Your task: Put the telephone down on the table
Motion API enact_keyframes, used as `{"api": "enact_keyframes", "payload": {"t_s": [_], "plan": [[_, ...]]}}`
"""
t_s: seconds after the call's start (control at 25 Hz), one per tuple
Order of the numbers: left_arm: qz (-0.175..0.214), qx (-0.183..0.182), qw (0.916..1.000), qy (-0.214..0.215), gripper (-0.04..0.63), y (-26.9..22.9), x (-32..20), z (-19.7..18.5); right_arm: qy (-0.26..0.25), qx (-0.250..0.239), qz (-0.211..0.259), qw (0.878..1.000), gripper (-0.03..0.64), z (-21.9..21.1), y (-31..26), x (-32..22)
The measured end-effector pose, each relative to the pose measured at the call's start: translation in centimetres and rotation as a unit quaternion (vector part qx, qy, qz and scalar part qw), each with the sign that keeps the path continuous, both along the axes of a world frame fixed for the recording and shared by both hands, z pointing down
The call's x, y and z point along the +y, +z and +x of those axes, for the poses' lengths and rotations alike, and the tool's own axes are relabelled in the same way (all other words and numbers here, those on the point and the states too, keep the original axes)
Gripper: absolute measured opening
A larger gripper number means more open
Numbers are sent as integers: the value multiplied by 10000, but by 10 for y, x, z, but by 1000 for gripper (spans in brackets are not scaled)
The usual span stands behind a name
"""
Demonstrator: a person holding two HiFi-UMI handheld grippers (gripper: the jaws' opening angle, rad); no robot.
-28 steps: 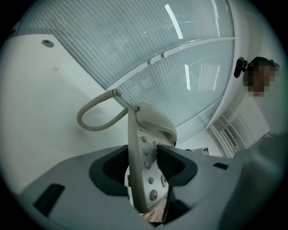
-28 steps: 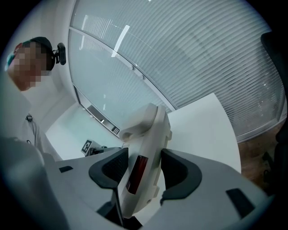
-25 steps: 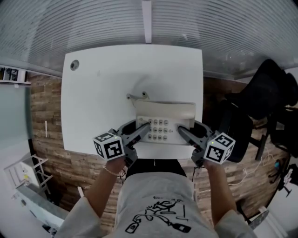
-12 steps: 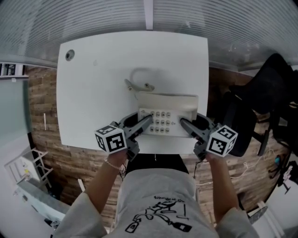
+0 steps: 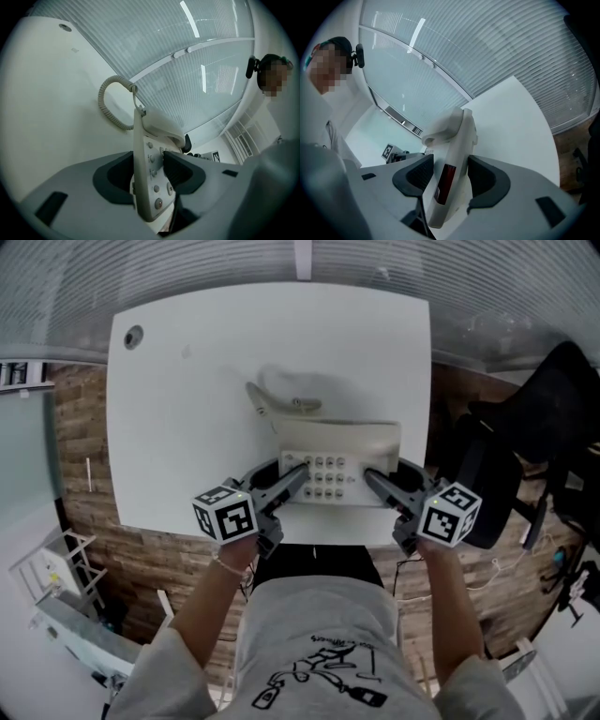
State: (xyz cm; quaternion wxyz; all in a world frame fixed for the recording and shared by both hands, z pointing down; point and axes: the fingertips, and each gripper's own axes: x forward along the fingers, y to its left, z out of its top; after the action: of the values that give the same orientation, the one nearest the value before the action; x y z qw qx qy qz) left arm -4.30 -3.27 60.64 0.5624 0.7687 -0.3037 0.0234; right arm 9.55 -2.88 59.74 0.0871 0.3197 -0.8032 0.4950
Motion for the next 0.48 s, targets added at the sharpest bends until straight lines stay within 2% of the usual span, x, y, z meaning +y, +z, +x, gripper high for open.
{"api": "enact_keyframes", "payload": {"t_s": [0.48], "plan": [[-81,-97,9999,47,186,20,0,-2,-21,111,-160,9998,245,-2,21,0]]}}
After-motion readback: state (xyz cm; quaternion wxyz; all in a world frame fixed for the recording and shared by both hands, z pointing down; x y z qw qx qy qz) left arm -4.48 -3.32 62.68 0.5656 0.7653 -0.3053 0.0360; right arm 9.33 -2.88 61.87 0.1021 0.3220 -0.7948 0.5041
